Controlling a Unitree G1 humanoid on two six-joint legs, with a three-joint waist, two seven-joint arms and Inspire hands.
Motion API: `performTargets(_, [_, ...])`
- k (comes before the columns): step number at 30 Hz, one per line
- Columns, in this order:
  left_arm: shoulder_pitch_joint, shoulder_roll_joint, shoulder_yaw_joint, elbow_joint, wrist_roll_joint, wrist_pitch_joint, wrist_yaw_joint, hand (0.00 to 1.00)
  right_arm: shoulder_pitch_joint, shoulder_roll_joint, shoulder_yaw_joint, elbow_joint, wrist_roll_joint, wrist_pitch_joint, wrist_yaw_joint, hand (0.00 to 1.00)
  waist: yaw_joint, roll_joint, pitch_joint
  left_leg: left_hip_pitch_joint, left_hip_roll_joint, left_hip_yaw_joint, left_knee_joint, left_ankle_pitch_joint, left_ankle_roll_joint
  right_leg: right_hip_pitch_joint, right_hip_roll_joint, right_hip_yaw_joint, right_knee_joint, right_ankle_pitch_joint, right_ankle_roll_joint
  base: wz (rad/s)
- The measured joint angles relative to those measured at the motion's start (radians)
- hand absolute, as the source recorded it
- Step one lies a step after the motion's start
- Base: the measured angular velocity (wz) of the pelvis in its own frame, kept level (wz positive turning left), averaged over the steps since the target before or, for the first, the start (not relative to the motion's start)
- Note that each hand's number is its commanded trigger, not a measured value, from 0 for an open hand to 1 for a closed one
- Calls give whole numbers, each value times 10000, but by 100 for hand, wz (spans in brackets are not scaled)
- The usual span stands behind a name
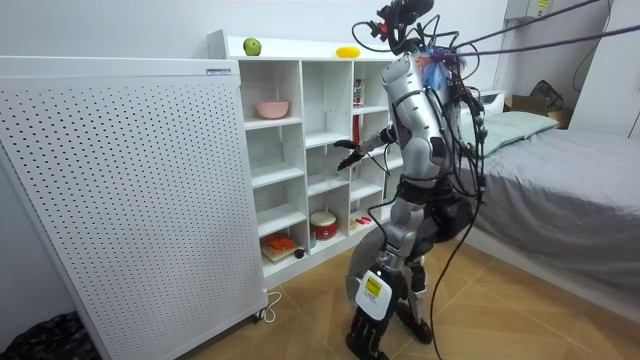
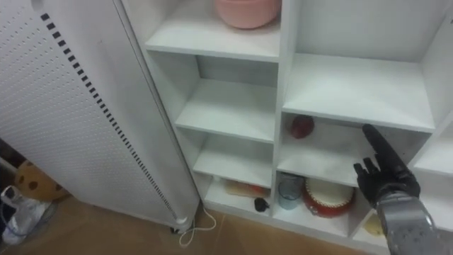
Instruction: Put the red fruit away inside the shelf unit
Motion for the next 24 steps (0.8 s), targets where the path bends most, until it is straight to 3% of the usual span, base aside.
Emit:
performTargets(2, [-12, 25, 196, 186, -2, -6, -107, 0, 465, -116, 248, 670, -641, 295, 671, 0, -38, -135, 24, 475, 51, -3, -365, 6, -11, 492, 36, -79, -390, 27, 35, 0])
performTargets(3, [-60, 28, 414, 245, -10, -9, -208, 0, 797, -228, 428, 943, -1322, 399, 1032, 0, -23, -146, 27, 666, 78, -51, -553, 11, -26, 764, 242, -85, -743, 110, 92, 0])
performTargets(6, [-311, 68, 559, 841, -47, -42, -378, 0, 1562, -294, 999, 1475, -2947, 535, 1874, 0, -102, -282, 17, 1385, 134, -36, -1171, 44, -73, 1467, 380, -159, -1453, 356, 112, -5])
performTargets(10, [-696, 78, 1266, 1837, 21, -409, -533, 0, 2980, -234, 1358, 1477, -4938, 758, 3003, 0, -343, -462, -2, 2598, 134, -96, -2059, 76, -117, 2787, 544, -367, -2512, 486, 225, 3])
performTargets(11, [-696, 80, 1314, 1898, 26, -437, -517, 0, 3210, -199, 1358, 1488, -5074, 773, 3122, 0, -353, -482, -15, 2783, 145, -95, -2163, 77, -121, 3019, 581, -393, -2679, 518, 245, 3])
performTargets(12, [-672, 80, 1337, 1964, 37, -470, -511, 0, 3731, -125, 1361, 1402, -5387, 769, 3287, 0, -383, -538, -88, 3143, 168, -89, -2406, 77, -124, 3417, 655, -444, -3044, 575, 285, 5])
performTargets(17, [-570, 3, 1362, 2017, 1140, -580, -502, 0, 5532, 705, 1445, 1205, -7219, 725, 3999, 0, -605, -652, -293, 4735, 266, -16, -3380, 108, -169, 5213, 968, -635, -4523, 921, 419, 3])
performTargets(19, [-423, -174, 1650, 2008, 1526, -644, -322, 0, 6418, 1290, 1449, 927, -8135, 728, 4108, 0, -671, -574, -404, 5615, 284, 47, -3955, 144, -201, 6165, 1127, -609, -5229, 1148, 486, -10])
performTargets(21, [-231, -331, 1639, 1782, 1649, -661, -119, 0, 7049, 1544, 1462, 481, -8696, 737, 4079, 0, -810, -535, -482, 6142, 266, 103, -4253, 158, -203, 6716, 1158, -603, -5570, 1234, 526, -7])
performTargets(24, [-89, -628, 1820, 1714, 1818, -671, 245, 0, 7663, 2065, 1443, 317, -9175, 666, 3749, 0, -1090, -487, -457, 7019, 267, 247, -4783, 221, -246, 7479, 1233, -524, -6084, 1346, 558, -11])
